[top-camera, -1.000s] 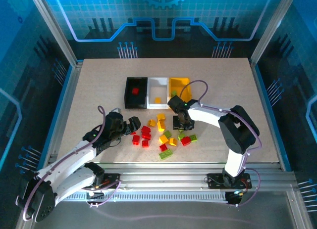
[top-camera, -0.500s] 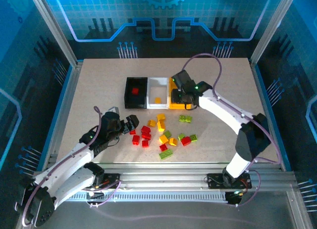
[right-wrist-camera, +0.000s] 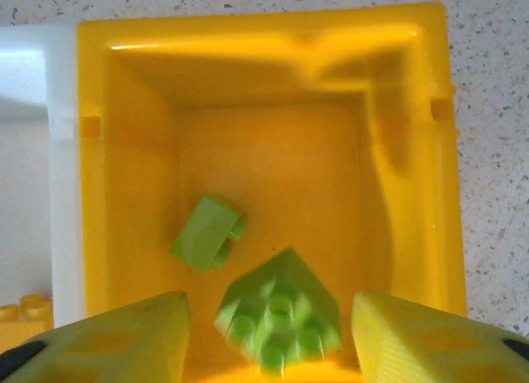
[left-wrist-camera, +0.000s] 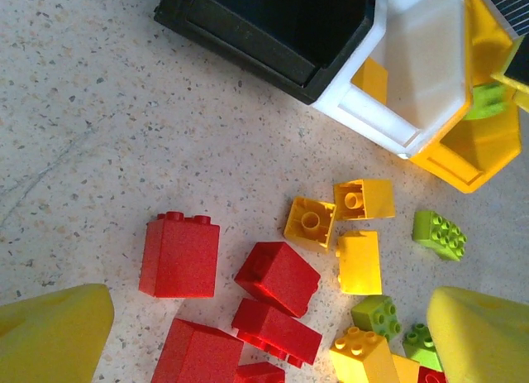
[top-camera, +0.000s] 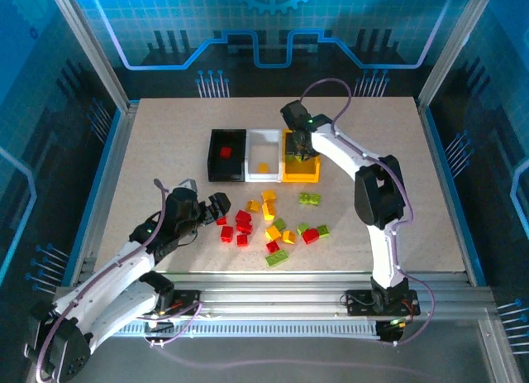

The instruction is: Sort the legos into containers by color

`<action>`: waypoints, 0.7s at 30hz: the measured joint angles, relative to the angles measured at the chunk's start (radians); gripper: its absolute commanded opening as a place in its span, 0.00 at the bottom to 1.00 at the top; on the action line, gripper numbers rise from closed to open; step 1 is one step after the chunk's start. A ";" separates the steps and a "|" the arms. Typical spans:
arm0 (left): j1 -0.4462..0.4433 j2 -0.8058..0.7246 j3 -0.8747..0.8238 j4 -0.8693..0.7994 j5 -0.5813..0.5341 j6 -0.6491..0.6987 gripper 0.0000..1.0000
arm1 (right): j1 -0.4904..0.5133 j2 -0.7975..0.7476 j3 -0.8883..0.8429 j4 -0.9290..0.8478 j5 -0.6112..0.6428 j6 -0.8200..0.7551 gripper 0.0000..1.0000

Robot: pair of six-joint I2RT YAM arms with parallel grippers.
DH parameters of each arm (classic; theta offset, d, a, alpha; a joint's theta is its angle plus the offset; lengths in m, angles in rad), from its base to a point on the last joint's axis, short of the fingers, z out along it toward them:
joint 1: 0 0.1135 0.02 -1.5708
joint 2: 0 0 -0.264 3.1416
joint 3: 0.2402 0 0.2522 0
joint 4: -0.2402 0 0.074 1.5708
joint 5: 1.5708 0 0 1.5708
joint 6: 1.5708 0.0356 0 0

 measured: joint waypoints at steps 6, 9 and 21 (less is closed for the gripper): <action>0.000 0.000 0.000 -0.003 0.000 0.000 0.99 | 0.000 0.000 0.014 -0.010 -0.010 0.005 0.72; 0.000 0.000 0.001 -0.005 0.000 0.001 0.99 | 0.001 -0.023 0.002 -0.004 -0.022 0.005 0.75; 0.005 0.024 0.116 -0.044 0.029 0.072 0.93 | 0.053 -0.512 -0.395 0.116 -0.108 0.004 0.80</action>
